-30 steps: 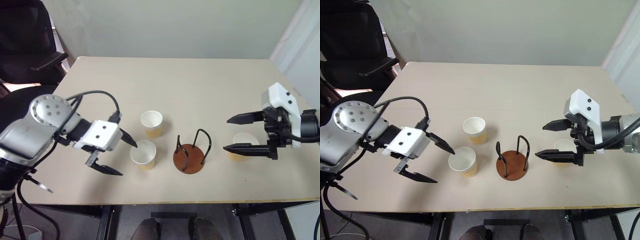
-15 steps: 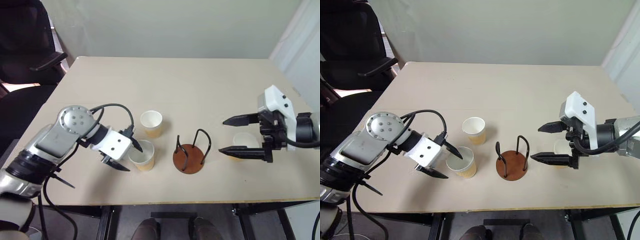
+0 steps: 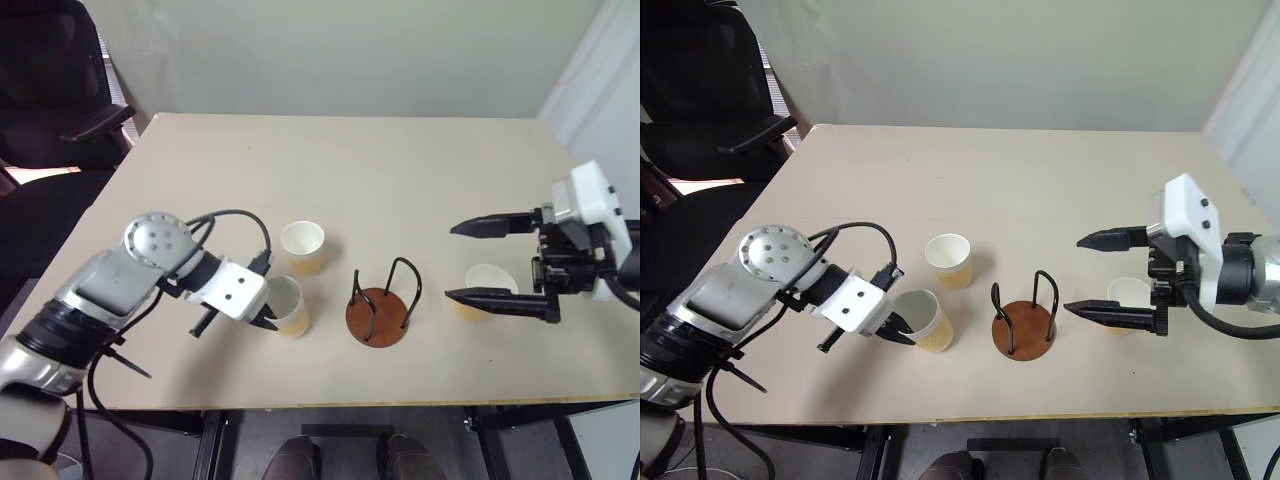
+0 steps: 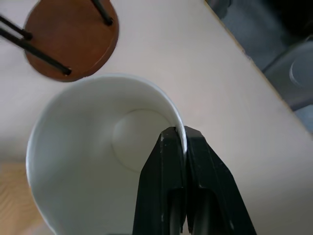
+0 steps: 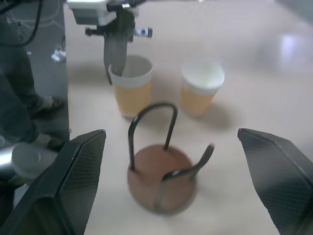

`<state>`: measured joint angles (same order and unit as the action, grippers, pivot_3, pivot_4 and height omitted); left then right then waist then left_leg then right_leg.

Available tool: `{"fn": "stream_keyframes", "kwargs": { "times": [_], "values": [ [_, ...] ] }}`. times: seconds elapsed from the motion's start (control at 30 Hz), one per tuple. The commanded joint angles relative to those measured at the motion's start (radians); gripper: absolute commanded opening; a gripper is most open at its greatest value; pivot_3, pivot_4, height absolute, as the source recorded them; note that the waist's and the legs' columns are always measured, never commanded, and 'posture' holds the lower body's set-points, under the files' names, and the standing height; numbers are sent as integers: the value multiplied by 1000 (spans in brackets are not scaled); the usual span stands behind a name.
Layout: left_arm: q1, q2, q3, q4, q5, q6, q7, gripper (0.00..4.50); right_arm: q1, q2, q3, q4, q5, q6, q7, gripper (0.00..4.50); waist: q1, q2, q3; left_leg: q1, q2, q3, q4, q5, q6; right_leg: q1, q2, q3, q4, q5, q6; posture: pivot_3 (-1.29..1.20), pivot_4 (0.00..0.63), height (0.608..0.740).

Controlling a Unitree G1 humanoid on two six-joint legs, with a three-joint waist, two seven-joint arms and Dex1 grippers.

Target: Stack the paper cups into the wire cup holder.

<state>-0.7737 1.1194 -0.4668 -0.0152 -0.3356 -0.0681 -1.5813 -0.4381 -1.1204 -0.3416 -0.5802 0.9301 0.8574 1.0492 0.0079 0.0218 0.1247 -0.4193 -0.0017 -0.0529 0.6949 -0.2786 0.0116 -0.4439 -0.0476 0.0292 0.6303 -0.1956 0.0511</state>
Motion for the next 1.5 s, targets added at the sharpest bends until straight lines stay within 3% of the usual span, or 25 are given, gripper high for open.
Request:
{"fn": "stream_keyframes", "kwargs": {
  "times": [0.03, 0.13, 0.33, 0.57, 0.93, 1.3, 1.4, 1.5],
  "values": [
    [-81, 28, 35, -48, -135, 132, -33, 44, 1, -33, -64, 46, 44, -15, 76, 4500, 1, 0, 0, 0, 0, 0, 0, 0, 0, 0, 0, 0, 0, 0, 0, 0, 150, 740],
    [-170, 13, 58, -25, -197, 211, -33, 44, 5, -73, -81, 89, 79, 23, 107, 4500, 4, 0, 0, 0, -1, 0, 0, 0, 0, 1, -1, 0, -1, 0, 0, 0, 150, 740],
    [-466, -112, 19, 86, -309, 318, -33, 44, 64, -109, -121, 85, 94, 48, 124, 4500, 7, 0, 0, 0, -1, 1, 1, 0, 0, 2, -2, 0, -2, 0, 0, 0, 150, 740],
    [-690, -278, -120, 251, -384, 247, -33, 44, 117, -101, -181, 30, 129, 81, 76, 4500, 9, 0, 0, 0, -1, 3, -1, -1, 1, 2, -3, 0, -3, 0, 4, 0, 150, 740],
    [-708, -331, -432, 332, -379, 20, -33, 44, 202, -98, -313, -63, 223, 155, -44, 4500, 14, 0, 1, -1, -2, 4, 2, -1, 2, 3, -3, 0, -4, 1, 9, 0, 150, 740],
    [-698, -482, -447, 420, -275, -105, -33, 44, 254, -120, -362, -98, 264, 183, -104, 4500, 22, 0, 1, -1, -3, 5, 5, -2, 4, 5, -4, 1, -4, 1, 12, 0, 150, 740],
    [-703, -498, -425, 424, -266, -94, -33, 644, 273, -131, -359, -100, 243, 185, -106, 4500, 22, 0, 1, -1, -3, 5, 4, -3, 5, 5, -4, 1, -4, 1, 13, 0, 150, 740],
    [-705, -509, -394, 426, -262, -89, -33, 1625, 288, -139, -348, -99, 218, 181, -111, 4500, 22, 0, 1, -1, -3, 5, 4, -3, 5, 5, -4, 1, -4, 1, 13, 0, 150, 740]
  ]
}}
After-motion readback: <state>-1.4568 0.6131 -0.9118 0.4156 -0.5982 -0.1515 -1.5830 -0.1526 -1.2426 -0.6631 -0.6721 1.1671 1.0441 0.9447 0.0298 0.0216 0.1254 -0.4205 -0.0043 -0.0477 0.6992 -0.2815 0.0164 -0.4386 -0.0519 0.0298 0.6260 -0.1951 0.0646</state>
